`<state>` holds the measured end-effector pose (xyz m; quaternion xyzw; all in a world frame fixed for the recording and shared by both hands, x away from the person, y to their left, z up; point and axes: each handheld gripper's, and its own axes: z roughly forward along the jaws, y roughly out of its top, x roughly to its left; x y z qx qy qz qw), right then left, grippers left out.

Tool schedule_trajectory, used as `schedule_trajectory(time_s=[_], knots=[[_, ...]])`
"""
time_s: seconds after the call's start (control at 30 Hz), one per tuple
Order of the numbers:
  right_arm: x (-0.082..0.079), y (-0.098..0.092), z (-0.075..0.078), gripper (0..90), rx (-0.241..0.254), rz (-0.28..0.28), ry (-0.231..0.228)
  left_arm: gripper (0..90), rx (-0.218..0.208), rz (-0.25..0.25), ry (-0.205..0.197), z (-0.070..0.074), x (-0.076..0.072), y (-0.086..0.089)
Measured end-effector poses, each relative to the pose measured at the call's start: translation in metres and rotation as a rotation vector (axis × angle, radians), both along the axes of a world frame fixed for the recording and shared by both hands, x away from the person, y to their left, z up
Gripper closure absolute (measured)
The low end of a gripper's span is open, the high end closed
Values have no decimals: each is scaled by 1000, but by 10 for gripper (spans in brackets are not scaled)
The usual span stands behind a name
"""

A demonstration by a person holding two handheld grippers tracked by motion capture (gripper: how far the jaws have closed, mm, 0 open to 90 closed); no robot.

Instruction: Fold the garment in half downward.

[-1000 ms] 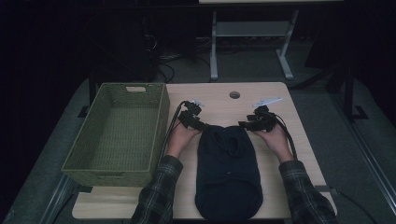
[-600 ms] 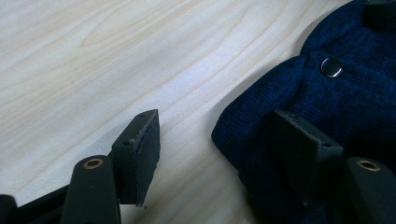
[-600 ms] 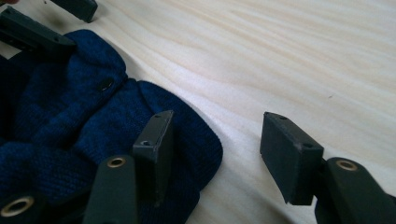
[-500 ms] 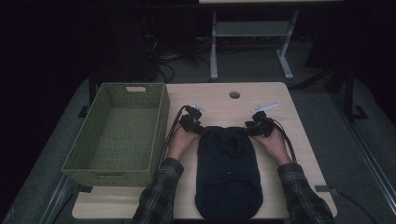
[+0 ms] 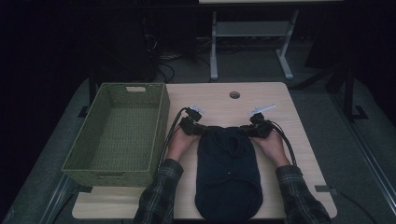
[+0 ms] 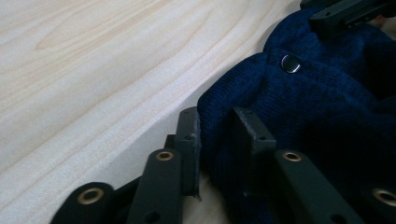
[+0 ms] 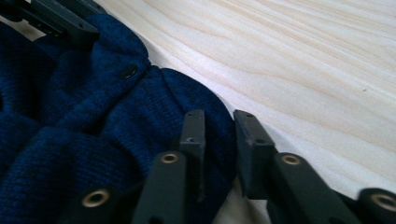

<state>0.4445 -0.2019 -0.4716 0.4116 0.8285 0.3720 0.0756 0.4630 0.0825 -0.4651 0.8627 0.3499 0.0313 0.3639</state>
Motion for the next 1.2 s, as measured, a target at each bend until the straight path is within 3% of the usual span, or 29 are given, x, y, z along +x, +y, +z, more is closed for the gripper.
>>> schedule_trajectory(time_s=[0.17, 0.37, 0.47, 0.63, 0.77, 0.83, 1.0, 1.2], knots=[[-3, 1, -1, 810, 6, -10, -12, 785, 13, 11, 13, 1, -1, -2], [-2, 4, 3, 826, -40, 4, -27, 792, 6, 19, 34, 3, 0, 0], [0, 5, 10, 832, -59, 0, -38, 794, 21, 22, 21, 9, 1, 3], [3, 4, 27, 833, -42, -17, -76, 794, 2, 38, -48, 30, 1, 6], [4, 3, 43, 834, -36, -24, -127, 795, 7, 49, -96, 45, 0, 7], [5, 3, 49, 834, -35, -21, -125, 795, 5, 50, -114, 52, -1, 7], [5, 2, 67, 834, -20, -24, -172, 795, 5, 53, -174, 74, -2, 7], [4, 0, 85, 834, -14, -29, -218, 795, 12, 54, -213, 92, -3, 6]])
